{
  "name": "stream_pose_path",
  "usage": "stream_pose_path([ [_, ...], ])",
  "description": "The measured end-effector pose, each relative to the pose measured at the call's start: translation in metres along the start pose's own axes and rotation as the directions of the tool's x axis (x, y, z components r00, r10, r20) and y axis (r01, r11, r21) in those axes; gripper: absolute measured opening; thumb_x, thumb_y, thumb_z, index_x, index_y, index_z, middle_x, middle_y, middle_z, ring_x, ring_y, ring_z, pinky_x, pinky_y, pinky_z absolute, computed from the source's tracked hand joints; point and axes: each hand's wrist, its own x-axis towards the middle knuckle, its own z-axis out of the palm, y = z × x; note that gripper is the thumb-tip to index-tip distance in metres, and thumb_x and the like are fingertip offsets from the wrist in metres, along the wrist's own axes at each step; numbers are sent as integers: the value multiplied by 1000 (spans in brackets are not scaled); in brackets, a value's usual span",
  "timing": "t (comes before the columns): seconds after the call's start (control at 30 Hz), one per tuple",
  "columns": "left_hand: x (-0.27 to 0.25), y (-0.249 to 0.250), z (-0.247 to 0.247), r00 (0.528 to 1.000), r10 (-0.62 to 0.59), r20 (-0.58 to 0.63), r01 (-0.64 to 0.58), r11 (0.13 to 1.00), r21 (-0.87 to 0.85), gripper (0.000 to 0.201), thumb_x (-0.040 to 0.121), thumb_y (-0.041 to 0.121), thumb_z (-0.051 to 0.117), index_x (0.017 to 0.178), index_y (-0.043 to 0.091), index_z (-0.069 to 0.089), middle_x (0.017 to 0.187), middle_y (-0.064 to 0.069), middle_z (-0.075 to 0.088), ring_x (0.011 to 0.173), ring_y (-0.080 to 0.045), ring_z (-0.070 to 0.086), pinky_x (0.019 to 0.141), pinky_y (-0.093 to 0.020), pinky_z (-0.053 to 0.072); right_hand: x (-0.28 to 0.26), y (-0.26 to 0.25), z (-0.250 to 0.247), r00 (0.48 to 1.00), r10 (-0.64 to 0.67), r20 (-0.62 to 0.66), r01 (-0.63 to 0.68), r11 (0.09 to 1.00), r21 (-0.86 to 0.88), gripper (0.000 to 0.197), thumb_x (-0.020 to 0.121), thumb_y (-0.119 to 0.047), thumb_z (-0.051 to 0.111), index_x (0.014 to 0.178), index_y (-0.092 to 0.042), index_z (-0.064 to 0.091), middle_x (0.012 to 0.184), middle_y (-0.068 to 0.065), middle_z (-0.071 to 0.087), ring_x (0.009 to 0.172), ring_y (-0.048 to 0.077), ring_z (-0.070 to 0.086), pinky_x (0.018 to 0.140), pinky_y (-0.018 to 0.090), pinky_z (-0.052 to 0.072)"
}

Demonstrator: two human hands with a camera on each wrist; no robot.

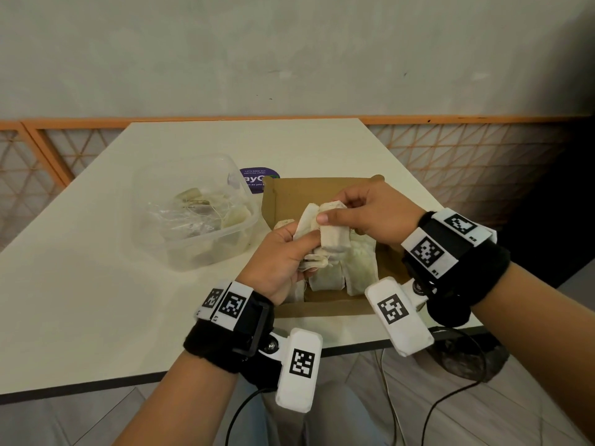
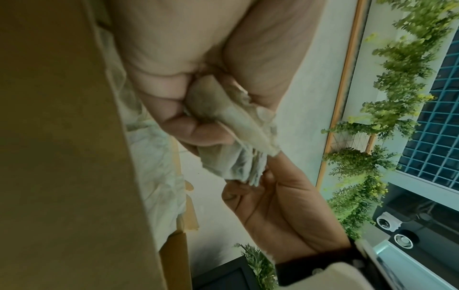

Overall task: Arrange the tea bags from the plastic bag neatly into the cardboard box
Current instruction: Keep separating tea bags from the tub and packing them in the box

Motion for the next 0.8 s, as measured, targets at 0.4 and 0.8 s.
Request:
stream_pose_path([
  [0.4,5,7,-7,988,-125,-90,92,946,-312,14,96,23,51,85,16,56,58,2,60,43,-7,55,40,-16,47,-5,8,-38,991,43,-130,-26,991,130,18,69,-28,76,80,-15,69,80,7,62,76,23,51,60,27,38],
  [0.8,10,6,-14,975,-198,-96,128,865,-486,13,98,19,48,99,7,54,83,-10,57,58,-11,50,42,-15,47,-25,-7,-30,989,-127,74,97,942,321,25,60,-25,69,81,-11,68,73,-3,69,71,8,64,63,17,51],
])
